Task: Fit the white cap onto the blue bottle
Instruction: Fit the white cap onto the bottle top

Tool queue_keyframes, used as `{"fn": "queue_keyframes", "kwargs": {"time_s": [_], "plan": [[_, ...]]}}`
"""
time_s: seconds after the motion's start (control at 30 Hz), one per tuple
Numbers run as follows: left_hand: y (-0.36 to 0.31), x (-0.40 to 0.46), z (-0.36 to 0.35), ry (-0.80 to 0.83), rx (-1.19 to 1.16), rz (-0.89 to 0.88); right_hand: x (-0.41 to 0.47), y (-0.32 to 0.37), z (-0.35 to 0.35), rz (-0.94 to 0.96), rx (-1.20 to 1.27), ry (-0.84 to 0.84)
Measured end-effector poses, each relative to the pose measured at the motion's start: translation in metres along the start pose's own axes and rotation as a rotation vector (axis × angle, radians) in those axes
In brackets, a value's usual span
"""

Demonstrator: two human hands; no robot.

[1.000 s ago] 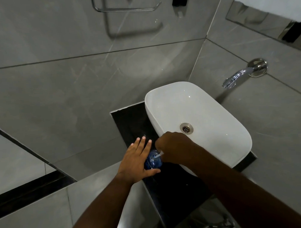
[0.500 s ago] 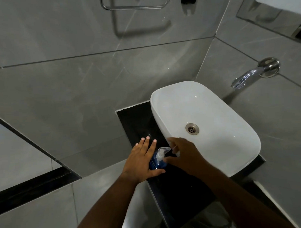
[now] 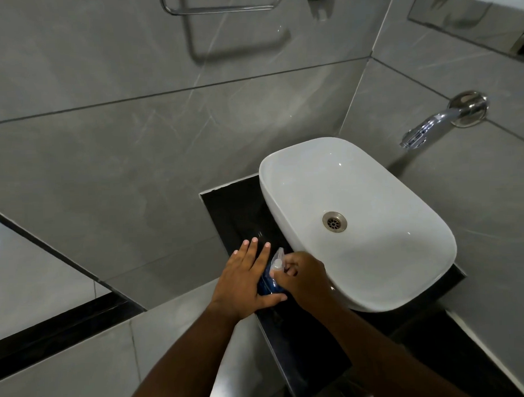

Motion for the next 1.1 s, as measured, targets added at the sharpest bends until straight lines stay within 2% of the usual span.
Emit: {"fn": "queue_keyframes", "kwargs": {"time_s": [0.2,0.3,0.47,0.67,0.77,0.87,0.97,1.1], "plan": [[0.000,0.001,0.001,-0.006,-0.036,-0.005,-0.011,0.012,0.010,0.176,0.061,-0.067],[0.001,0.000,0.000,-0.012,-0.051,0.000,-0.008,0.009,0.003,0.158,0.016,-0.015],[0.001,0.000,-0.004,-0.009,-0.043,0.009,-0.006,0.008,0.016,0.149,-0.048,-0.150],[0.002,-0.001,-0.004,-0.022,-0.085,0.005,-0.014,0.011,0.013,0.279,-0.078,-0.143],[0.003,0.000,-0.006,-0.016,-0.073,0.008,-0.010,0.005,0.014,0.231,-0.049,-0.171],[0.004,-0.001,-0.005,-0.014,-0.057,0.001,-0.007,0.000,0.006,0.201,-0.027,-0.101],[0.003,-0.001,-0.002,-0.021,-0.039,-0.013,-0.012,0.000,0.006,0.296,-0.063,-0.165],[0.001,0.002,0.000,0.002,0.004,-0.042,-0.010,-0.003,0.006,0.318,-0.087,-0.175]]}}
Point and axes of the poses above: each hand's wrist, its own x-axis towards the middle knuckle, its own z-axis out of the back of the hand, y = z × x, the point moved 6 cm from there along x, towards the middle knuckle, and after that the axes turned 9 degrees about -z, right-handed, at the moved point
